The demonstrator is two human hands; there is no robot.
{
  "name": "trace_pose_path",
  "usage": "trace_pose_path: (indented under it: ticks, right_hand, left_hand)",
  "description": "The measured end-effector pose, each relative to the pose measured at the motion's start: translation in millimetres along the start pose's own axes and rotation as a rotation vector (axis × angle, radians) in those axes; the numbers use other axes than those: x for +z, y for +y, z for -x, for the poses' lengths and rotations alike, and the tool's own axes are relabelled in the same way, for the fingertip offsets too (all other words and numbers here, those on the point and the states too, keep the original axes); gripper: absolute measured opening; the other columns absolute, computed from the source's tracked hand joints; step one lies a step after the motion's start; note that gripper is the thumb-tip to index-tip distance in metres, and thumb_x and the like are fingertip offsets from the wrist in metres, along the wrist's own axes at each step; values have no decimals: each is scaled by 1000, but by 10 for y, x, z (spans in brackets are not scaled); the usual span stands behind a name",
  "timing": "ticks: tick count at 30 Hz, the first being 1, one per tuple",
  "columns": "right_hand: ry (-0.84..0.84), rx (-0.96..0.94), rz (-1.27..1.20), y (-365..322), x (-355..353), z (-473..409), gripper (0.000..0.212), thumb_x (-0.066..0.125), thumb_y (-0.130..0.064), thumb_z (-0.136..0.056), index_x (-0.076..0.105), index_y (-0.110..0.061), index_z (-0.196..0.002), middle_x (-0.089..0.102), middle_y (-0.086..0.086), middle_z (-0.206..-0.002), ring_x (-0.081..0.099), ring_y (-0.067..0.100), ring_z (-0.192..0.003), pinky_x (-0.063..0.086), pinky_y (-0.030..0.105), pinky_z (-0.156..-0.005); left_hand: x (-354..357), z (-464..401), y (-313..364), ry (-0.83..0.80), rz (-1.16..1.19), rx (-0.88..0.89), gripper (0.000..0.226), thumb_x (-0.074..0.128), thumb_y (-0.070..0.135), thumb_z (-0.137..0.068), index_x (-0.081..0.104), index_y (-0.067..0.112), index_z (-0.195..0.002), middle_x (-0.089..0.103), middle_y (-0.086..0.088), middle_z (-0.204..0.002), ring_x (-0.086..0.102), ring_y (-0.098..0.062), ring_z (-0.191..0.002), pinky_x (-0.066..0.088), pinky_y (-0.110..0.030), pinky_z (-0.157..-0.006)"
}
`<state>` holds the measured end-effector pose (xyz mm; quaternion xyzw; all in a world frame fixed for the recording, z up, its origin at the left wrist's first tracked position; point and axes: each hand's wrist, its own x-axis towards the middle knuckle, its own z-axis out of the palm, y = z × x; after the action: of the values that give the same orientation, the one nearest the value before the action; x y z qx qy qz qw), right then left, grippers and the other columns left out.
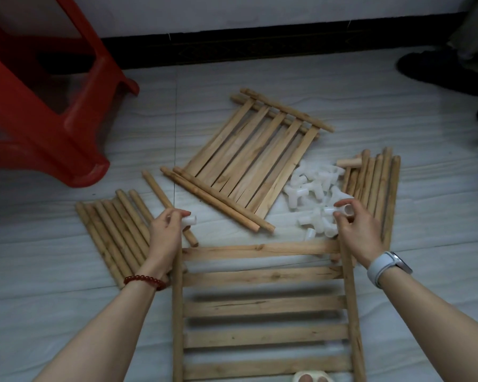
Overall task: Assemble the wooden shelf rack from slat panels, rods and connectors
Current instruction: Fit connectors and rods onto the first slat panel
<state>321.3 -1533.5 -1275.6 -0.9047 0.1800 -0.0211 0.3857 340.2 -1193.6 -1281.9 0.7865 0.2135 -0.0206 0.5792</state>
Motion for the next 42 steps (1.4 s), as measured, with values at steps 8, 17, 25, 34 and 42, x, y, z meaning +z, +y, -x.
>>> trace_pose_path:
  ticks: [8,17,25,34,42]
  right_hand:
    - [0,23,-2,-47,7,19,17,54,-9,-93,56,-11,-109,61,18,-113,57,33,-104,42,33,-80]
    - [20,36,-15,-33,-21,10,16,55,-10,-92,58,-12,-107,58,9,-102,54,20,-81,38,26,-64]
    - [-92,74,-30,39,2,-12,18,51,-27,-93,55,-23,-111,59,7,-80,54,17,-65,42,28,-58]
    - [-200,-443,799,-320,203,-199,35,49,-22,-90,54,-22,-125,56,1,-125,41,20,-124,20,42,-107]
    - [-469,-397,1361,-412,698,-341,33,34,-15,-96,62,-26,-111,64,-2,-114,49,23,-113,18,46,-108]
  left_hand:
    - [46,50,-77,6,-135,58,22,42,17,-96,59,24,-84,58,2,-72,55,-12,-66,44,-28,-60]
    - [-77,0,-43,-112,-24,-66,31,35,17,-99,63,17,-88,59,-4,-99,66,-21,-83,52,-37,-79]
    - [-15,22,-32,-59,-127,-43,22,42,17,-96,64,20,-93,59,9,-92,53,-4,-86,40,-20,-68]
    - [85,107,-39,32,-368,91,23,42,17,-98,51,12,-118,59,-12,-109,60,-35,-85,54,-46,-73]
    - [46,265,-236,41,-265,21,19,49,24,-97,52,16,-113,61,-2,-97,58,-26,-96,48,-35,-77]
